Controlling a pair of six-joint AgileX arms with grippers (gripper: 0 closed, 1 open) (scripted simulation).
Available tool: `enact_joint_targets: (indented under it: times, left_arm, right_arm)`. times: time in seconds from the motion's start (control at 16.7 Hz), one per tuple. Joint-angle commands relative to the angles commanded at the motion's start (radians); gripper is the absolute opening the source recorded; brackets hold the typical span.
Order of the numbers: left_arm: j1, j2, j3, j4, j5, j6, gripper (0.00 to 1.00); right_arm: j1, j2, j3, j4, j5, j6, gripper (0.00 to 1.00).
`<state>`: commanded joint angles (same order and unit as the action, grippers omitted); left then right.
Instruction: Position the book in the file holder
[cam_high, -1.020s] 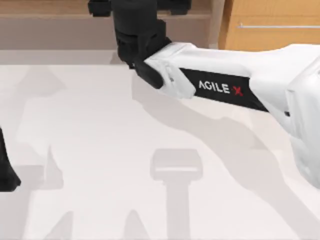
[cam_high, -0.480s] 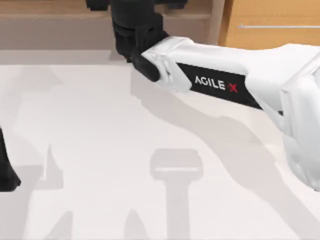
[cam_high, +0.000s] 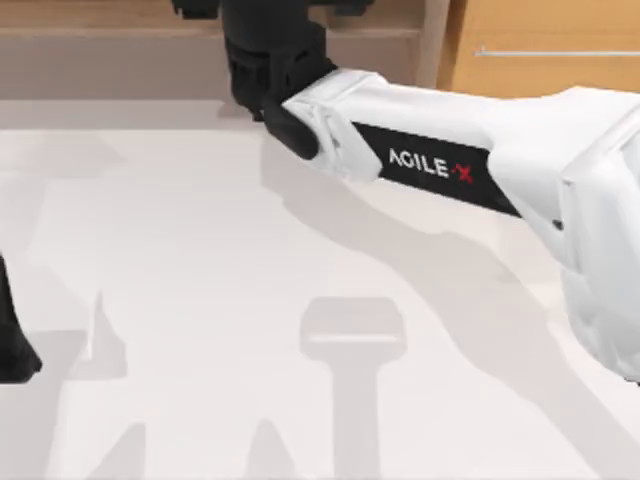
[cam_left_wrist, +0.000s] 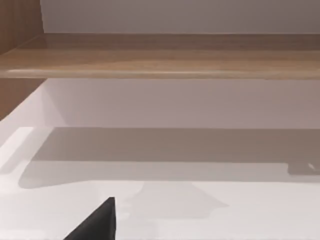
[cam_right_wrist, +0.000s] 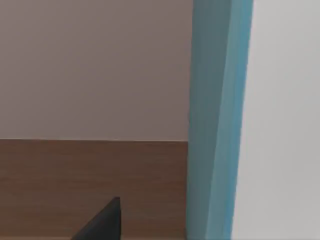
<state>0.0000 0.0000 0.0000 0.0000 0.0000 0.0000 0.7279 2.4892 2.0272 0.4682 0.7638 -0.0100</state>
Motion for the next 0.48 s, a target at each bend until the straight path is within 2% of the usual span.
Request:
enact_joint_targets:
  times: [0.48]
  left_arm:
    - [0.000, 0.000, 0.000, 0.000, 0.000, 0.000, 1.00]
  right_arm:
    - [0.000, 0.000, 0.000, 0.000, 0.000, 0.000, 0.25]
